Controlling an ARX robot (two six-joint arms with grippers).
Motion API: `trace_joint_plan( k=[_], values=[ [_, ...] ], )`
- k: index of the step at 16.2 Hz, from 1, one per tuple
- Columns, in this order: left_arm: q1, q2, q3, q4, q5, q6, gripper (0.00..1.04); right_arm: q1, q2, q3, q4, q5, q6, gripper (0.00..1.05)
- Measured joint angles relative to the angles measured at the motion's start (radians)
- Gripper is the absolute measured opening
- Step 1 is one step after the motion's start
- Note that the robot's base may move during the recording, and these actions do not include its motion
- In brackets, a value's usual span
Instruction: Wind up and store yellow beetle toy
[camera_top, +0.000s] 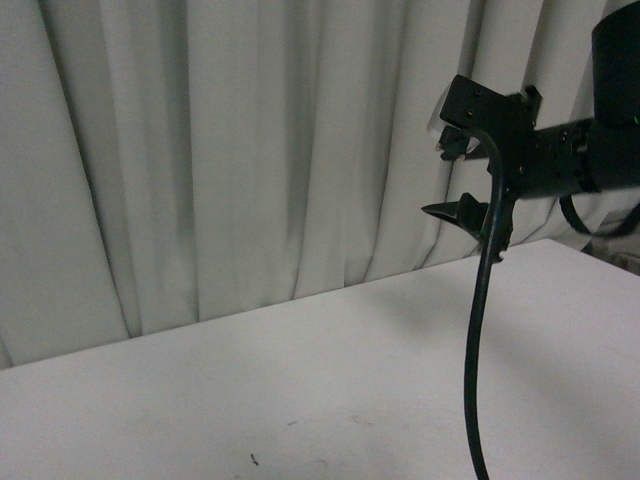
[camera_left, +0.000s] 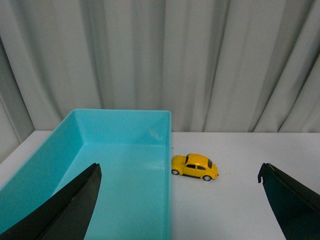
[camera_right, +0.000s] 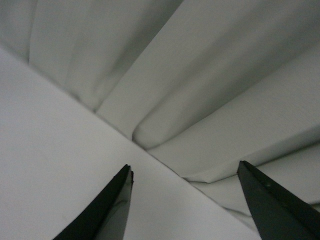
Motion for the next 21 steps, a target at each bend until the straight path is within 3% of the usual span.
trace_joint_plan(
  k=[2, 3, 4, 6, 10, 21],
  values=[
    [0.000, 0.000, 0.000, 0.000, 0.000, 0.000, 0.98, 0.074, -0.177, -0.237, 0.319, 0.183, 0.474, 0.51],
    [0.000, 0.000, 0.000, 0.000, 0.000, 0.000, 0.98, 0.109, -0.318, -0.302, 0.303, 0.237, 0.677, 0.39],
    [0.000, 0.000, 0.000, 0.000, 0.000, 0.000, 0.98, 0.140, -0.435, -0.348, 0.232, 0.279, 0.789, 0.28],
    [0.000, 0.000, 0.000, 0.000, 0.000, 0.000, 0.98, 0.232, -0.670, -0.435, 0.055, 0.370, 0.892, 0.05],
    [0.000, 0.000, 0.000, 0.001, 0.004, 0.000, 0.98, 0.324, -0.864, -0.602, 0.091, 0.455, 0.932, 0.02],
    [0.000, 0.000, 0.000, 0.000, 0.000, 0.000, 0.98, 0.324, -1.189, -0.814, -0.028, 0.459, 0.936, 0.02]
  ],
)
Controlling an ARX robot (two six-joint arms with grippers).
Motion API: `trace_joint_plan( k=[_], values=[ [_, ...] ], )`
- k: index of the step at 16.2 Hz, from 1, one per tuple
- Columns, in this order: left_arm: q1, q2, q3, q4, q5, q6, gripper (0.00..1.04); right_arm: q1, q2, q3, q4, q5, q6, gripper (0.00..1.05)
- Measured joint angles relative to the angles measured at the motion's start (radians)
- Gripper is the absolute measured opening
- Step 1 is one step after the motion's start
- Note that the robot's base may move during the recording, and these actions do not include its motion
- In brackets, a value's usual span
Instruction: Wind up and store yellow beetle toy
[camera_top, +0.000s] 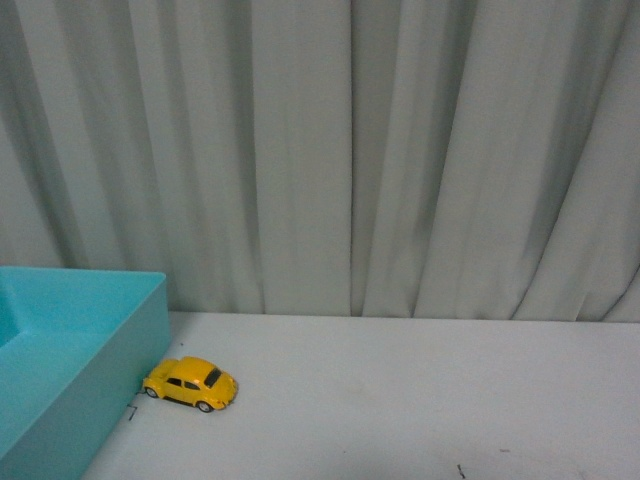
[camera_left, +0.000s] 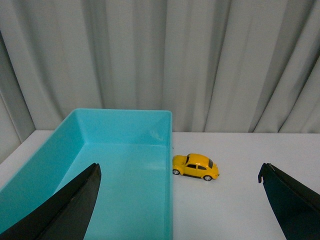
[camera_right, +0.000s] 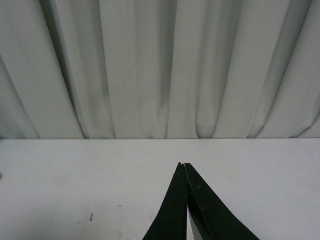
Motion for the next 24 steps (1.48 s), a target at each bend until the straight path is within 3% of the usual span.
trace_joint_plan(
  k=[12, 13, 14, 17, 18, 24],
  values=[
    [0.000, 0.000, 0.000, 0.000, 0.000, 0.000, 0.98, 0.000, -0.271, -0.046, -0.208, 0.000, 0.000, 0.02],
    [0.000, 0.000, 0.000, 0.000, 0.000, 0.000, 0.98, 0.000, -0.293, -0.046, -0.238, 0.000, 0.001, 0.02],
    [0.000, 0.000, 0.000, 0.000, 0.000, 0.000, 0.98, 0.000, -0.403, -0.045, -0.391, 0.001, 0.000, 0.02],
    [0.000, 0.000, 0.000, 0.000, 0.001, 0.000, 0.98, 0.000, -0.449, -0.045, -0.395, 0.002, 0.000, 0.02],
    [0.000, 0.000, 0.000, 0.000, 0.000, 0.000, 0.98, 0.000, -0.451, -0.045, -0.394, 0.003, 0.000, 0.07],
    [0.000, 0.000, 0.000, 0.000, 0.000, 0.000, 0.98, 0.000, -0.451, -0.045, -0.394, 0.003, 0.000, 0.81]
  ],
)
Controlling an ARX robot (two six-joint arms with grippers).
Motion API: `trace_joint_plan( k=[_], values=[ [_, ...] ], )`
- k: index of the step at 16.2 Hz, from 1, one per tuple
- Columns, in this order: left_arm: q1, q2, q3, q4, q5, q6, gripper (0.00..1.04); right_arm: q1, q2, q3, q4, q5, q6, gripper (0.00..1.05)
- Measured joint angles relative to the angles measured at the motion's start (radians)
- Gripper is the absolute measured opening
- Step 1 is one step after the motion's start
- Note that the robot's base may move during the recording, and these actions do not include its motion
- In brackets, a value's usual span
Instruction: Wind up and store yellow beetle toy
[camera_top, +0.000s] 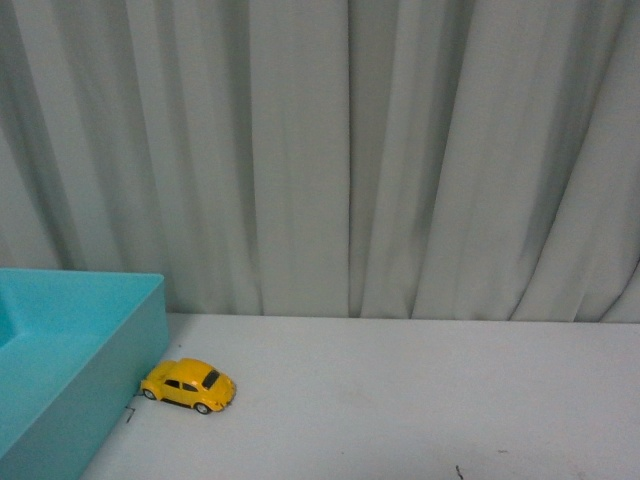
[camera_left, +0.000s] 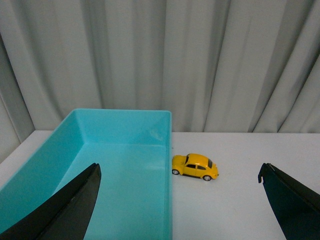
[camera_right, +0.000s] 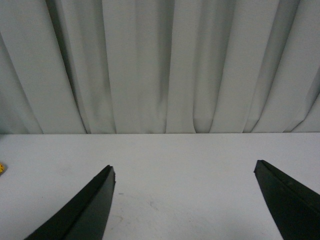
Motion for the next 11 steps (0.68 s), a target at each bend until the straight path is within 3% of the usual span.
trace_joint_plan(
  k=[2, 4, 6, 11],
  values=[
    [0.000, 0.000, 0.000, 0.000, 0.000, 0.000, 0.98, 0.000, 0.000, 0.000, 0.000, 0.000, 0.001, 1.00],
    [-0.008, 0.268, 0.175, -0.327, 0.078, -0.085, 0.98, 0.000, 0.000, 0.000, 0.000, -0.001, 0.000, 0.98],
    [-0.096, 0.450, 0.264, -0.210, 0.046, -0.111, 0.98, 0.000, 0.000, 0.000, 0.000, 0.000, 0.000, 0.98],
    [-0.216, 1.015, 0.411, 0.213, -0.027, -0.064, 0.98, 0.000, 0.000, 0.000, -0.002, 0.000, 0.000, 0.98]
  ],
)
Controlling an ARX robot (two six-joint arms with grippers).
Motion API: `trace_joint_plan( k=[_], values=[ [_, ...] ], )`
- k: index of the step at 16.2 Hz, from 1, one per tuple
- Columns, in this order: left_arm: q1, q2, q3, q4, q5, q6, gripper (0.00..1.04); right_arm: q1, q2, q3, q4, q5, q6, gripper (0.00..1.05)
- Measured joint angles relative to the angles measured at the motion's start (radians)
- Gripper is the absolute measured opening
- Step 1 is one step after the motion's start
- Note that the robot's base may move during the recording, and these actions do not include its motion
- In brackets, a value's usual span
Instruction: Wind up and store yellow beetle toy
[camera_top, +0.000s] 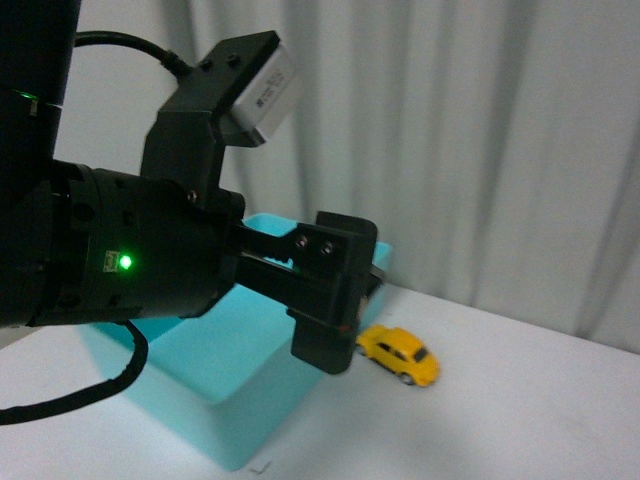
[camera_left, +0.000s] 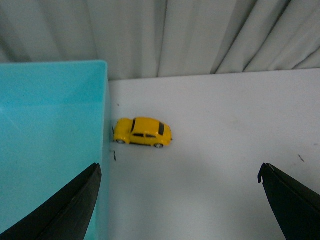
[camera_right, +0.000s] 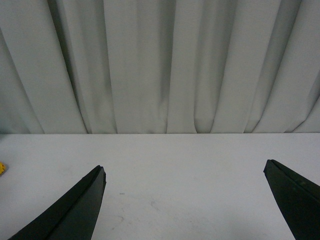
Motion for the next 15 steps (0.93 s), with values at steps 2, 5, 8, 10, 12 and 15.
trace_joint_plan(
  k=[2, 5, 8, 10, 12, 15],
  values=[
    [-0.018, 0.249, 0.163, 0.066, -0.023, 0.069, 0.98, 0.000, 0.000, 0.000, 0.001, 0.000, 0.000, 0.98],
    [-0.091, 0.556, 0.447, -0.009, -0.010, 0.300, 0.98, 0.000, 0.000, 0.000, 0.001, 0.000, 0.000, 0.98],
    [-0.138, 0.746, 0.746, -0.178, 0.052, 0.617, 0.98, 0.000, 0.000, 0.000, 0.001, 0.000, 0.000, 0.98],
    [-0.143, 0.843, 0.908, -0.301, 0.056, 0.835, 0.98, 0.000, 0.000, 0.000, 0.001, 0.000, 0.000, 0.98],
    [-0.140, 0.938, 1.022, -0.379, -0.007, 1.100, 0.98, 0.000, 0.000, 0.000, 0.001, 0.000, 0.000, 0.98],
    [-0.107, 1.017, 1.051, -0.461, -0.082, 1.488, 0.98, 0.000, 0.000, 0.000, 0.001, 0.000, 0.000, 0.98]
  ],
)
